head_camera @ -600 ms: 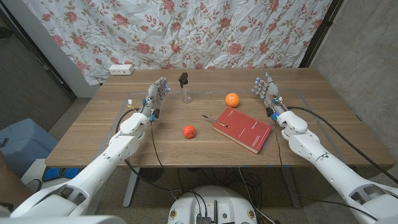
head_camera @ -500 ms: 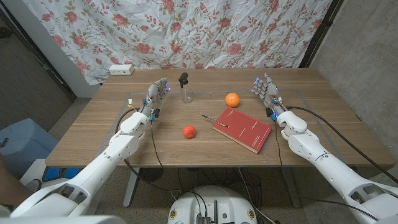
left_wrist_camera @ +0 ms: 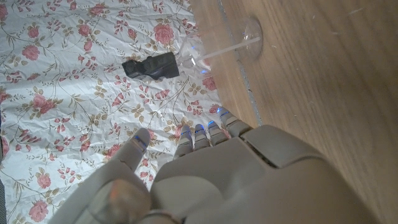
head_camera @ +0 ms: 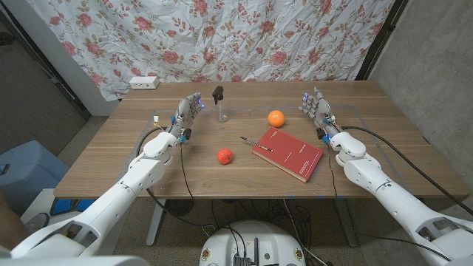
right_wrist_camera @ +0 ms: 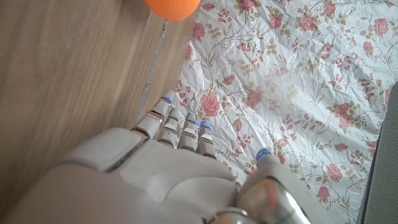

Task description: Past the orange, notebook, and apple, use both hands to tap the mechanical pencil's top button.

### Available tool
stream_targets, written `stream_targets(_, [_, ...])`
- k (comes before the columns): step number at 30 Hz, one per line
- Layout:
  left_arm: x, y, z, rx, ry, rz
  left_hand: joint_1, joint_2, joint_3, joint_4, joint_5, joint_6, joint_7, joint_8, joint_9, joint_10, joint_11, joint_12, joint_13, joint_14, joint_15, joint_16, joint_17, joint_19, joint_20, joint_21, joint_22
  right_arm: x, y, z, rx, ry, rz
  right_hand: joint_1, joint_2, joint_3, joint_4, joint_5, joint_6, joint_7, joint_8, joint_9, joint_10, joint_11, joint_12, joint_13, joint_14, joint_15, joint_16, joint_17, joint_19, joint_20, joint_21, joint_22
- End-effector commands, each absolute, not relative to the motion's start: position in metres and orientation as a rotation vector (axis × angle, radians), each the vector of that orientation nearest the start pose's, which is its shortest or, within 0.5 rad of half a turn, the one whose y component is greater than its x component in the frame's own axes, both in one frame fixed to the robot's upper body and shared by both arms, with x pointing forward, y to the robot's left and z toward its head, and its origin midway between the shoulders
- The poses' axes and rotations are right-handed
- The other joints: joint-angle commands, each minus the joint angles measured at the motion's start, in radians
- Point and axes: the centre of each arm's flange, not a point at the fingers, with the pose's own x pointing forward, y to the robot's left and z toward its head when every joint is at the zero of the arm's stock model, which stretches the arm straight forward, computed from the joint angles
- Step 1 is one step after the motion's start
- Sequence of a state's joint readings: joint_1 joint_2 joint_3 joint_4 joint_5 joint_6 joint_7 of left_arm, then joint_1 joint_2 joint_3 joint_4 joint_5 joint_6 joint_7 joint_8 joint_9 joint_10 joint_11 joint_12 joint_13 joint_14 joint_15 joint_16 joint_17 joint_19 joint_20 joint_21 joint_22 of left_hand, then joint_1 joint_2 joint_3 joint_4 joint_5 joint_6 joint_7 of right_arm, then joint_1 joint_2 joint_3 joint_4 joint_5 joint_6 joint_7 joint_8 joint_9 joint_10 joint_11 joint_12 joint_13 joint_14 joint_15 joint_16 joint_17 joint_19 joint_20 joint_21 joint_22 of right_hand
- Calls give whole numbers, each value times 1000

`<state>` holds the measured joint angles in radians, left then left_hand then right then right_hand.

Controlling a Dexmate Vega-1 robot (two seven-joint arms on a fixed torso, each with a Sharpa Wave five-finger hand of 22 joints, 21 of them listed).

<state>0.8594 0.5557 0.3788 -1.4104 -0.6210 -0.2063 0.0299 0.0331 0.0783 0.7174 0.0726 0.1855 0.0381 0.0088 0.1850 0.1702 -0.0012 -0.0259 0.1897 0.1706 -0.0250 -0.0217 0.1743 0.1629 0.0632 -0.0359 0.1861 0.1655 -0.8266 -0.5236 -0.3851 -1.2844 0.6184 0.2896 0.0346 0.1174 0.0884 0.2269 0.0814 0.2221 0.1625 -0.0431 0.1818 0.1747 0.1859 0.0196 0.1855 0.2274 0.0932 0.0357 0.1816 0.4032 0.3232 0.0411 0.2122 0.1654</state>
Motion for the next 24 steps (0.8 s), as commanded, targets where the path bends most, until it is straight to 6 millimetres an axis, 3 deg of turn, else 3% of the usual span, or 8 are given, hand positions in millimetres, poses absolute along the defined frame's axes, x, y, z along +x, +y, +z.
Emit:
stream_targets(1, [624, 275, -14, 75, -548, -188, 15, 43, 0, -18, 1, 21, -3, 7, 2, 16, -7, 11, 4, 4, -12, 4, 1, 15, -32, 5, 3, 653, -302, -25, -29, -591, 208, 12, 3, 8, -2, 5, 12, 0, 5, 4, 7, -1, 5, 0, 8, -6, 7, 0, 5, -2, -5, 3])
stream_targets(7, [617, 272, -16, 104, -563, -201, 28, 40, -2, -48, -1, 46, -8, 10, 2, 38, -22, 14, 4, 18, -30, 5, 1, 24, -35, 6, 3, 654, -307, -26, -11, -595, 209, 13, 5, 11, -3, 5, 12, -1, 5, 4, 6, -1, 5, -2, 8, -8, 7, -5, 5, -3, -7, 3])
stream_targets(24, [588, 264, -20, 156, -555, -197, 43, 39, -5, -81, -3, 69, -19, 9, 2, 65, -32, 16, 4, 32, -42, 4, 0, 33, -40, 7, 3, 652, -313, -30, 3, -595, 203, 15, 8, 16, -8, 6, 15, -2, 6, 4, 6, -1, 7, -8, 8, -7, 9, -15, 6, -5, -11, 3])
